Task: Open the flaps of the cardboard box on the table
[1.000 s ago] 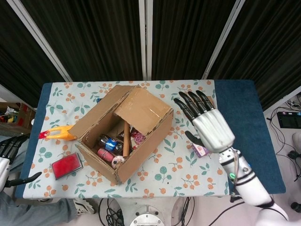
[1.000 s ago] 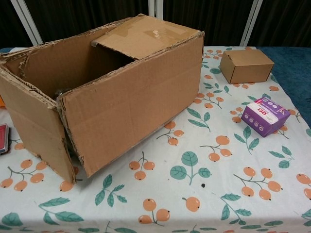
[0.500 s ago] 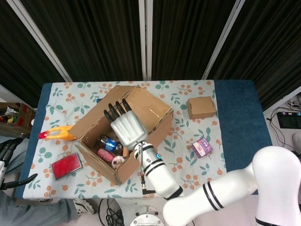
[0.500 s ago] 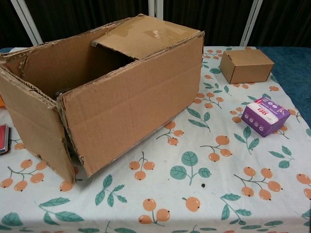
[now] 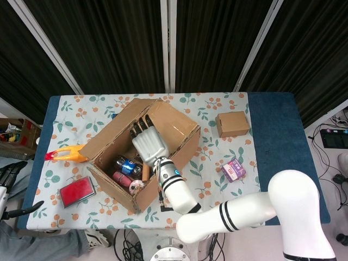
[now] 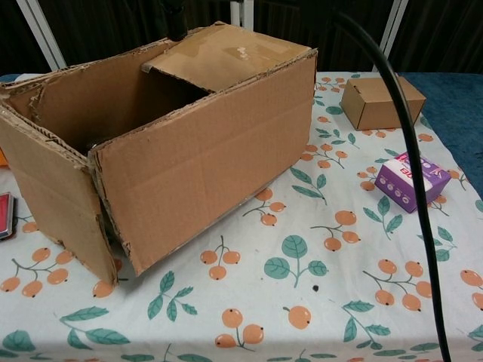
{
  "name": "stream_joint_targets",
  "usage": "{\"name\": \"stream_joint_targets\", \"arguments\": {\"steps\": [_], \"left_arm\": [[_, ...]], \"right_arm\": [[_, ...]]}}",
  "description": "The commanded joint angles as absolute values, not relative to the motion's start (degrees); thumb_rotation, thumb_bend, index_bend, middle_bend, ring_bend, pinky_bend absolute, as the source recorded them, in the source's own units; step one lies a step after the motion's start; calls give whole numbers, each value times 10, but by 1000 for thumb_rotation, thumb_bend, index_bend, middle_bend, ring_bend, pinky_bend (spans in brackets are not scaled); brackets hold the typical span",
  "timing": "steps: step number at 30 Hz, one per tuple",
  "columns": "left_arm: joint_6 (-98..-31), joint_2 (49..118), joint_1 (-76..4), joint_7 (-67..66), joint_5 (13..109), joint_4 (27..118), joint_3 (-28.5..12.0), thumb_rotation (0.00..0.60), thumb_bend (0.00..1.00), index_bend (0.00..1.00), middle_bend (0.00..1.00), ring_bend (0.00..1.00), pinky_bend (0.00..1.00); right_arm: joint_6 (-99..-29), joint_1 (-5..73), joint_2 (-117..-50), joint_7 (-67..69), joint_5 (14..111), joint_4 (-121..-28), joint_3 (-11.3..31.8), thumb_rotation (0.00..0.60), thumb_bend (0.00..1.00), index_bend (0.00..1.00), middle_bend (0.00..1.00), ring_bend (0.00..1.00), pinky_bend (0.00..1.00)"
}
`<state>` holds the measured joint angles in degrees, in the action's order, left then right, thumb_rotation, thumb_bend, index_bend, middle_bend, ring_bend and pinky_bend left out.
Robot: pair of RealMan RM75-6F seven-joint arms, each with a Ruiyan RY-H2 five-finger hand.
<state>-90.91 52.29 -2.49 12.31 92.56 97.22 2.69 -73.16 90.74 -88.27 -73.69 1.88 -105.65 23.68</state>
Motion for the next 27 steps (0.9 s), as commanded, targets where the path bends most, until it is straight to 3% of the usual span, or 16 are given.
{"name": "stream_joint_targets", "arguments": {"steps": [1,5,10,27], "left_arm": [[-905,525,-24,122,922,971,26,242,9,88,107,105,147],[-902,528,-25,122,921,970,24,244,9,88,107,105,147],[-896,532,-25,122,917,968,21,244,9,88,107,105,147],[-886,537,-24,130,911,960,17,245,9,88,108,105,147]], "right_arm": [[-719,905,-882,-735,20,-1042,224,600,595,176,97,0,0],[-702,907,-883,-748,27,-1024,201,600,523,176,91,0,0],[-655,901,-892,-723,15,-994,199,600,616,184,123,0,0],[-604,899,-907,-689,90,-965,147,600,687,283,205,0,0]]}}
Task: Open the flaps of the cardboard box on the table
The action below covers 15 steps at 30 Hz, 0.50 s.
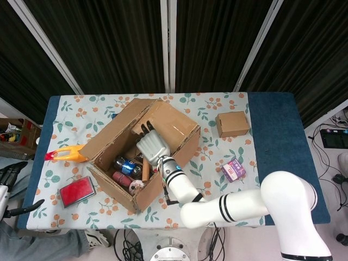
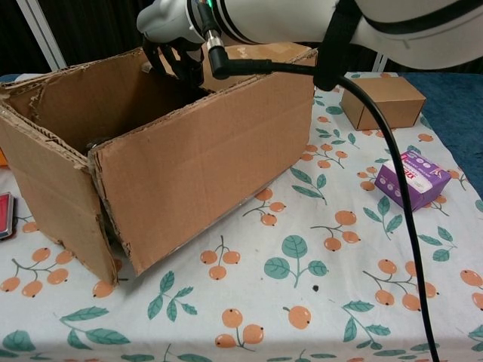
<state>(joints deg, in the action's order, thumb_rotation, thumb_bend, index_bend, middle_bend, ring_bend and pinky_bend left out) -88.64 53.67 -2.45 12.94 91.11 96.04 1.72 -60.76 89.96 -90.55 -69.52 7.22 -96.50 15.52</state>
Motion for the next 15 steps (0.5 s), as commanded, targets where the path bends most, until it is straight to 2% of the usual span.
{"name": "stream_joint_targets", "arguments": {"steps": [1,6,15], "left_arm": [[-886,538,-24,131,911,959,17,244,9,88,108,105,147],[-887,537,-22,134,909,957,15,243,10,88,108,105,148],[-886,537,-21,137,910,953,16,241,9,88,107,105,147]], "right_arm": [[-603,899,-907,-685,94,-967,147,600,688,284,205,0,0],[-590,899,-910,-665,119,-975,146,600,713,285,206,0,0],[-587,905,-923,-650,100,-963,136,600,738,288,258,0,0]]}}
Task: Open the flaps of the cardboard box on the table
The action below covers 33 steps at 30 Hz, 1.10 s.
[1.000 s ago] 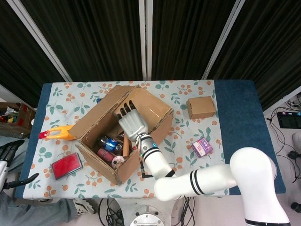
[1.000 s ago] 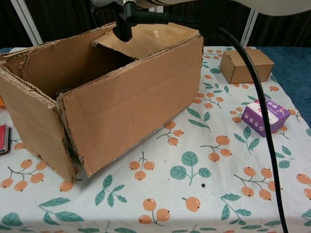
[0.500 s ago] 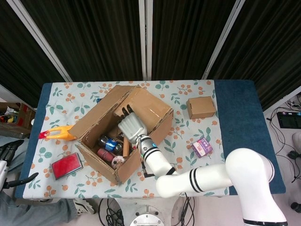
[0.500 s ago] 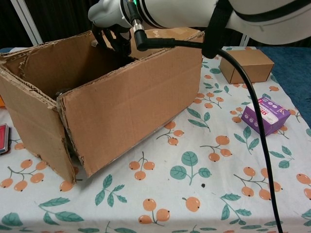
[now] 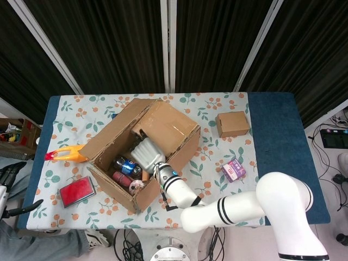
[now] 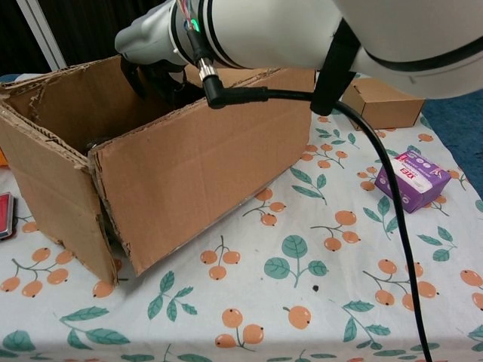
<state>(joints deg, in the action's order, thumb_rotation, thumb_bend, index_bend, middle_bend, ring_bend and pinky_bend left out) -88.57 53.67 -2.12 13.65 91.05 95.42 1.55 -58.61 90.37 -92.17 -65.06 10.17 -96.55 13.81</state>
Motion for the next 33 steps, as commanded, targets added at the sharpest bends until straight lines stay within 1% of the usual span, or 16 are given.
{"name": "stream_joint_targets", "arguments": {"steps": [1,9,15,24,33], "left_arm": [[-886,537,-20,138,910,953,16,241,9,88,107,105,147],[-884,537,-20,143,910,951,14,241,9,88,107,105,147],[-885,536,-20,143,912,953,14,245,9,89,107,105,147],[-886,533,-19,144,913,956,13,241,9,88,107,105,147],[-883,533,-21,142,916,962,13,244,9,88,107,105,147]], "right_arm": [[-589,906,-922,-652,99,-963,134,600,739,288,262,0,0],[-614,919,-914,-679,82,-970,122,600,740,285,271,0,0],[-646,928,-907,-707,70,-983,116,600,740,279,272,0,0],[-696,933,-884,-735,68,-1017,125,600,741,272,272,0,0],[-745,928,-835,-756,75,-1071,139,600,740,259,272,0,0]]}}
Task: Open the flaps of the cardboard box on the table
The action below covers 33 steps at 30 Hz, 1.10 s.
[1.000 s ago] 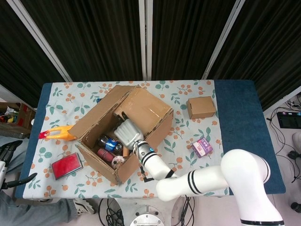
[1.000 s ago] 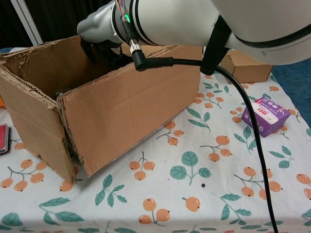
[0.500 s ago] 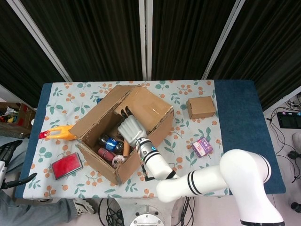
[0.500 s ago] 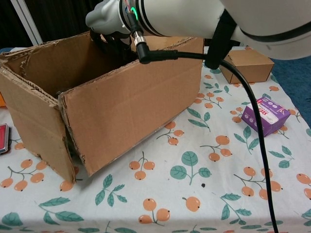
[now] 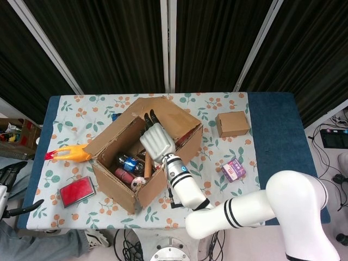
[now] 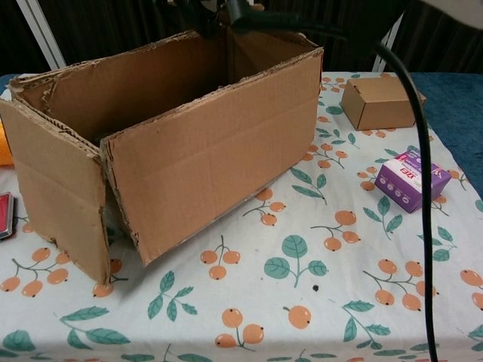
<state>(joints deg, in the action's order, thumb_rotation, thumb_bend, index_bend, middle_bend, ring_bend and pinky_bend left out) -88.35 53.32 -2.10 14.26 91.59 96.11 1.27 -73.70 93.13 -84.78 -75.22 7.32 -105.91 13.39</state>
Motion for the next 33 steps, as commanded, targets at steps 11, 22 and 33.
{"name": "stream_joint_targets", "arguments": {"steps": [11,22,33], "left_arm": [[-884,533,-21,134,920,971,13,243,9,88,107,105,147],[-884,532,-22,118,918,986,9,241,9,88,107,105,148],[-870,530,-29,97,909,1002,7,242,9,88,107,105,148]], "right_arm": [[-776,903,-767,-764,52,-1115,149,600,739,205,271,0,0],[-752,857,-709,-736,63,-1107,138,600,724,124,209,0,0],[-691,806,-663,-681,55,-1059,135,600,694,85,179,0,0]]}}
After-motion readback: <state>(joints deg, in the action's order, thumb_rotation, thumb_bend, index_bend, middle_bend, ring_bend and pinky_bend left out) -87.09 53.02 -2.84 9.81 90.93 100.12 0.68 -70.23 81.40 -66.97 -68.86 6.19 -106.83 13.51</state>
